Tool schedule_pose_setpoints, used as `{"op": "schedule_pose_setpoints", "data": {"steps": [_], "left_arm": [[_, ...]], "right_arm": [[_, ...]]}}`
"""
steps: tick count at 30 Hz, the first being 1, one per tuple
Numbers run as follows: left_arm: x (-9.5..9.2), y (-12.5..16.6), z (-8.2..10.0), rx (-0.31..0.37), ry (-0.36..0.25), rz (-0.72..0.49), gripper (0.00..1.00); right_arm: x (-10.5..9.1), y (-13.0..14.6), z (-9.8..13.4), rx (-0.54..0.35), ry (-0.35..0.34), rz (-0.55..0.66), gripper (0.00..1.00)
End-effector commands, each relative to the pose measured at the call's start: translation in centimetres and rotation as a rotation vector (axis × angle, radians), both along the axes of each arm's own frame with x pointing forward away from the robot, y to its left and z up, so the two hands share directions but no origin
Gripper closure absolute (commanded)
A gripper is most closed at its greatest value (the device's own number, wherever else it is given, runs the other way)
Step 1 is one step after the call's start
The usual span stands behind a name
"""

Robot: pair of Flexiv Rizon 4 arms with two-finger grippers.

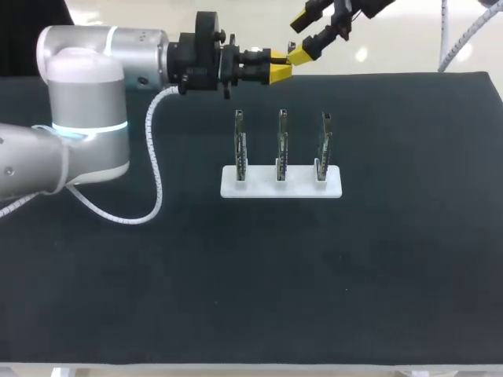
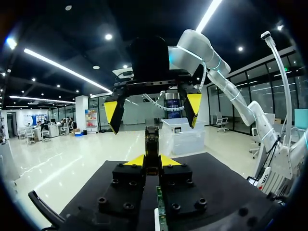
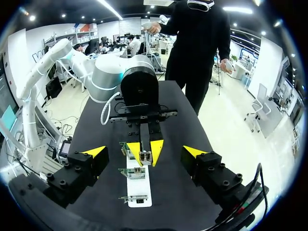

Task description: Pick up the optical module with the left hand, and insert it into the network port with the right hand.

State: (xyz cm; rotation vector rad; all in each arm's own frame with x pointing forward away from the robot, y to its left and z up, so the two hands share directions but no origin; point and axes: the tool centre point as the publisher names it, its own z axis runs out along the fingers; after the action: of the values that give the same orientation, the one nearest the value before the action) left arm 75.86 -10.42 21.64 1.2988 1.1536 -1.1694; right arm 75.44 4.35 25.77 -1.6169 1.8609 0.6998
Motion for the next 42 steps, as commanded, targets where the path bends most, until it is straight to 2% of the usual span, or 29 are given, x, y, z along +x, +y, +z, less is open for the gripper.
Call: {"op": "schedule_pose_setpoints", "data": {"steps": [1, 4, 6, 7, 12, 24, 26, 27, 29, 30, 31, 36, 37, 38, 39, 42], "left_arm": [[-0.21, -0.02, 0.00, -0.001, -0.002, 0.007, 1.00], [-0.21, -0.02, 0.00, -0.001, -0.002, 0.007, 1.00], [-0.21, -0.02, 0.00, -0.001, -0.002, 0.007, 1.00], [-0.21, -0.02, 0.00, -0.001, -0.002, 0.007, 1.00], [-0.21, -0.02, 0.00, -0.001, -0.002, 0.007, 1.00], [-0.21, -0.02, 0.00, -0.001, -0.002, 0.007, 1.00], [-0.21, -0.02, 0.00, -0.001, -0.002, 0.007, 1.00], [-0.21, -0.02, 0.00, -0.001, -0.002, 0.007, 1.00], [-0.21, -0.02, 0.00, -0.001, -0.002, 0.007, 1.00], [-0.21, -0.02, 0.00, -0.001, -0.002, 0.007, 1.00], [-0.21, -0.02, 0.00, -0.001, -0.002, 0.007, 1.00], [-0.21, -0.02, 0.00, -0.001, -0.002, 0.007, 1.00], [-0.21, -0.02, 0.00, -0.001, -0.002, 0.007, 0.96], [-0.21, -0.02, 0.00, -0.001, -0.002, 0.007, 0.06], [-0.21, -0.02, 0.00, -0.001, -0.002, 0.007, 0.00], [-0.21, -0.02, 0.00, -0.001, -0.002, 0.007, 0.00]], "right_arm": [[0.05, 0.14, -0.19, 0.000, 0.000, 0.001, 0.08], [0.06, 0.13, -0.29, 0.000, -0.002, 0.002, 0.16], [0.03, 0.11, -0.35, -0.002, -0.003, 0.002, 0.44], [0.01, 0.08, -0.38, -0.002, -0.003, 0.003, 0.49], [-0.04, 0.06, -0.39, -0.003, -0.004, 0.005, 0.56], [-0.41, 0.66, -0.46, -0.009, -0.012, -0.003, 0.58], [-0.45, 0.72, -0.54, -0.009, -0.014, -0.004, 0.65], [-0.45, 0.73, -0.55, -0.009, -0.015, -0.005, 0.72], [-0.43, 0.74, -0.59, -0.009, -0.016, -0.003, 0.80], [-0.42, 0.74, -0.61, -0.009, -0.017, -0.003, 0.87], [-0.38, 0.75, -0.65, -0.010, -0.018, -0.002, 1.00], [-0.04, 0.77, -0.62, -0.019, -0.021, 0.008, 1.00], [-0.02, 0.77, -0.60, -0.020, -0.021, 0.008, 1.00], [-0.01, 0.76, -0.60, -0.022, -0.020, 0.010, 1.00], [0.00, 0.76, -0.59, -0.023, -0.020, 0.012, 1.00], [0.01, 0.74, -0.59, -0.025, -0.020, 0.014, 1.00]]}}
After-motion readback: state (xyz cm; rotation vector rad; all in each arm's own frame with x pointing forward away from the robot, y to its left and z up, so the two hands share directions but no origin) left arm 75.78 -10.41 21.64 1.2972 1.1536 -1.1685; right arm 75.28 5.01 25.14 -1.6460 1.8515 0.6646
